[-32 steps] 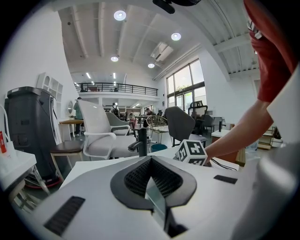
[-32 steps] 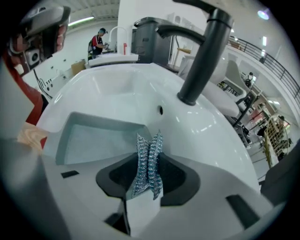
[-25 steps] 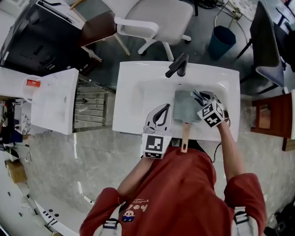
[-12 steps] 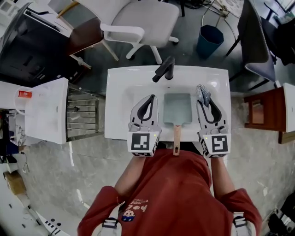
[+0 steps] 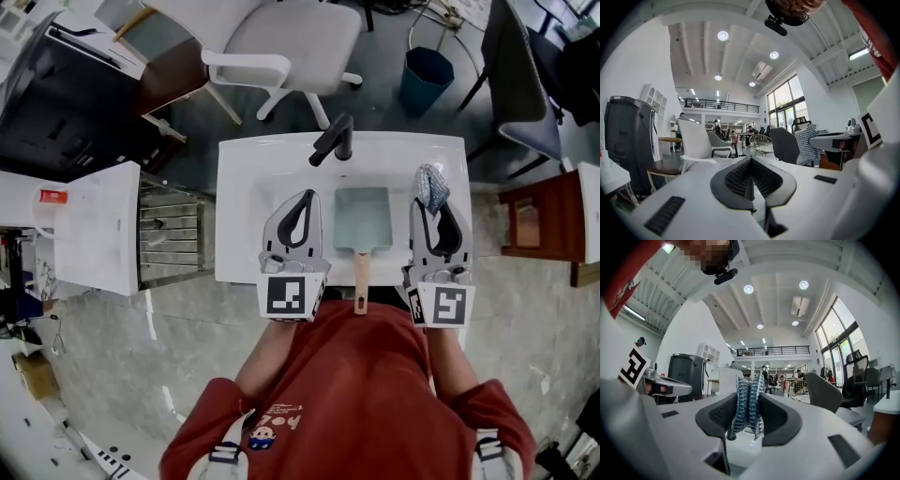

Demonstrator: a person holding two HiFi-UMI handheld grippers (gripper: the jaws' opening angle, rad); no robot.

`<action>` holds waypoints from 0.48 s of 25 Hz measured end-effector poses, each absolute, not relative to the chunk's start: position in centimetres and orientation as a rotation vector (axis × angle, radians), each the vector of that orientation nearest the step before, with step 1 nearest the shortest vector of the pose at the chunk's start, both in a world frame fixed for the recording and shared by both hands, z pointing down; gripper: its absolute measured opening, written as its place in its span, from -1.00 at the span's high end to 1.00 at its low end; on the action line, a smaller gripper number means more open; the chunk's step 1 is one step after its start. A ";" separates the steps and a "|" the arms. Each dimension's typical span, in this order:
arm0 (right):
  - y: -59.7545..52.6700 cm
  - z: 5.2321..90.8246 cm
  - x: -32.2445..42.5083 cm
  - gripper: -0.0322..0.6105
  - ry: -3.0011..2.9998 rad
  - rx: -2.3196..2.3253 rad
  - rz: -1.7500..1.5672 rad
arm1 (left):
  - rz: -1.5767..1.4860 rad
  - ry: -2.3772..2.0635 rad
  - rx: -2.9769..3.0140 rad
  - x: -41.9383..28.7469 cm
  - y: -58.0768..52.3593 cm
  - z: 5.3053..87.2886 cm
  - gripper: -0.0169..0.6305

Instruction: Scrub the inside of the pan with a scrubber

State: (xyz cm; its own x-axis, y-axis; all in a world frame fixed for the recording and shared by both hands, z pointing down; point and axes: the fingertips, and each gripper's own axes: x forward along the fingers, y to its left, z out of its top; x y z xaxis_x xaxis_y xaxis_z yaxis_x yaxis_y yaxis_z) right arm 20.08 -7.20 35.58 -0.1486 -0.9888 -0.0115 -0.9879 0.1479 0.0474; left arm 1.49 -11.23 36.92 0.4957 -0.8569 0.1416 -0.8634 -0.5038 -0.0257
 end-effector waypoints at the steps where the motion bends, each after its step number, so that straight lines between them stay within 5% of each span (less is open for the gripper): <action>1: -7.3 35.6 20.1 0.41 -2.362 2.031 -0.063 | 0.215 -1.539 2.675 1.5 -11.2 36.9 0.92; 12: -7.9 35.8 20.7 0.42 -2.330 2.021 -0.069 | 0.211 -1.531 2.684 1.9 -11.1 36.6 0.92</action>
State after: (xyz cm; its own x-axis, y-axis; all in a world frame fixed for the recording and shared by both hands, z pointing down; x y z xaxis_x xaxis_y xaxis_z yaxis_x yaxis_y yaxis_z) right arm 20.67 -7.93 35.77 -0.1409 -0.9899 0.0132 -0.9874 0.1415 0.0710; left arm 1.92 -11.07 36.61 0.5022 -0.8534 0.1399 -0.8594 -0.5105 -0.0289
